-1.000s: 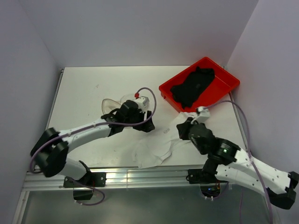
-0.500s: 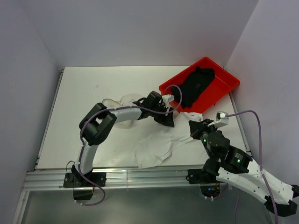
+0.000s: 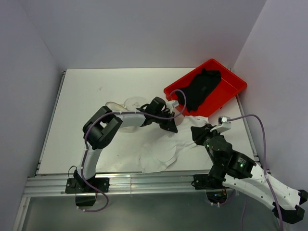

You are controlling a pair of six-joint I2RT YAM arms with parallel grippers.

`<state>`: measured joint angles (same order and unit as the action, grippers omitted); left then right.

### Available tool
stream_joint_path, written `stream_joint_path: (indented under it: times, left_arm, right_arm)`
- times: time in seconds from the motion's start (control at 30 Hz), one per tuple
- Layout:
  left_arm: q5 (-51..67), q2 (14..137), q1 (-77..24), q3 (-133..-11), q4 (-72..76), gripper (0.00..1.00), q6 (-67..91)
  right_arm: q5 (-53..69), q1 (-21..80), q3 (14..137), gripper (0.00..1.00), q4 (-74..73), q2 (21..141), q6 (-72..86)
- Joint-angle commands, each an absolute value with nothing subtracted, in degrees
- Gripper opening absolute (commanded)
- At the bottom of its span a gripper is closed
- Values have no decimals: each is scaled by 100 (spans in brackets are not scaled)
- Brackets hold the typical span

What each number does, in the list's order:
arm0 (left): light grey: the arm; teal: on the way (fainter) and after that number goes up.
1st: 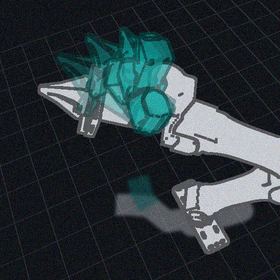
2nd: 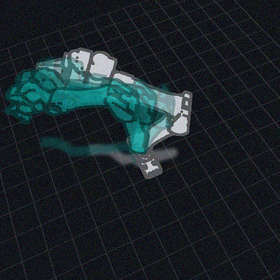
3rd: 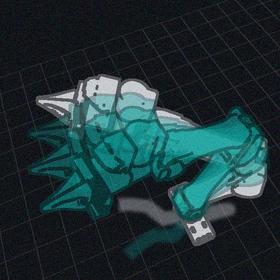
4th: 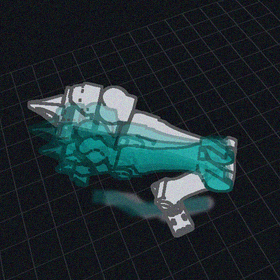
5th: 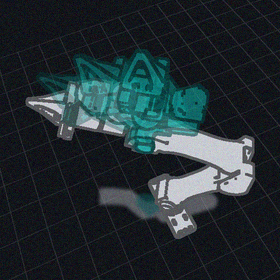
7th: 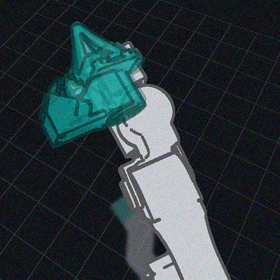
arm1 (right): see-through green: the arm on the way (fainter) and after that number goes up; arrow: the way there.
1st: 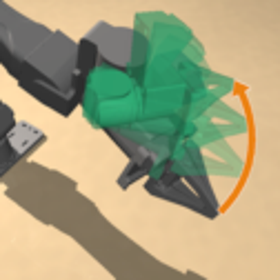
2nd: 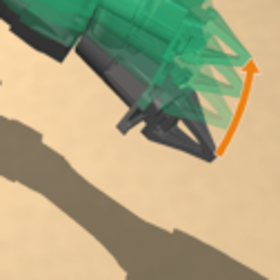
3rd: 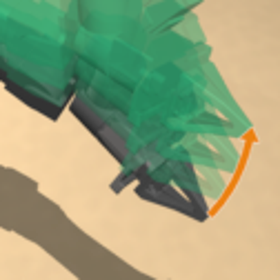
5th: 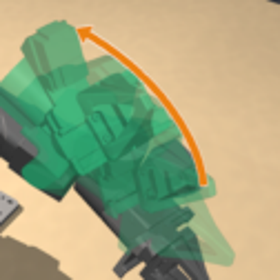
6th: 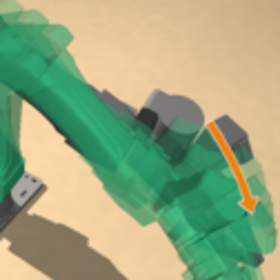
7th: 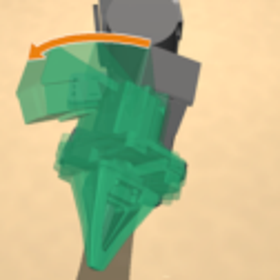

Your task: Place the bra in the laundry bag and zip it closed

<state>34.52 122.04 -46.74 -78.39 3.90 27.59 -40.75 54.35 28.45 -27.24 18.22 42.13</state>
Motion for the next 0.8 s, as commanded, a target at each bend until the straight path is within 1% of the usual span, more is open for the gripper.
stream_joint_path:
  times: [0.0, 0.07, 0.1, 0.17, 0.2, 0.23, 0.27, 0.33, 0.43, 0.57, 0.67, 0.7, 0.77]
  left_arm:
    - [3288, 11421, -4685, -7296, 1142, 0, 3093]
    - [2877, 10997, -4685, -6911, 1265, 0, 3207]
    - [2709, 10560, -4693, -6804, 1283, 0, 3260]
    - [2427, 10110, -4693, -6427, 1431, 0, 3383]
    - [2226, 9655, -4693, -6312, 1485, 0, 3419]
    - [2102, 9459, -4685, -6206, 1520, 0, 3436]
    - [2005, 9248, -4693, -6048, 1529, 0, 3437]
    - [1697, 8703, -4685, -5898, 1599, 0, 3437]
    - [1196, 8052, -4685, -5547, 1854, 0, 3542]
    - [1090, 7254, -4676, -5204, 2153, 0, 3682]
    - [967, 6909, -4676, -5168, 2031, 0, 3657]
    - [976, 6717, -4676, -5159, 1995, 0, 3648]
    - [1063, 6479, -4684, -5150, 1960, 0, 3665]
  right_arm:
    - [-3894, 5388, 2900, 33, -2400, 1995, 4105]
    - [-3649, 5370, 2865, 48, -2137, 2152, 3886]
    - [-3265, 5353, 2857, 56, -1840, 2223, 3763]
    - [-2902, 5335, 2892, 64, -1435, 2494, 3709]
    - [-2631, 5344, 2909, 71, -1320, 2566, 3735]
    - [-2532, 5335, 2953, 74, -1223, 2636, 3753]
    - [-2444, 5335, 2979, 75, -1048, 2732, 3770]
    - [-2373, 5326, 3102, 80, -1019, 2803, 3910]
    - [-2382, 5335, 3251, 83, -1099, 2935, 4218]
    - [-2022, 5326, 3112, 88, -555, 2848, 4482]
    - [-1768, 5326, 3041, 91, -291, 2655, 4553]
    - [-1732, 5326, 3050, 93, -194, 2628, 4509]
    - [-1766, 5326, 3137, 94, -219, 2628, 4404]
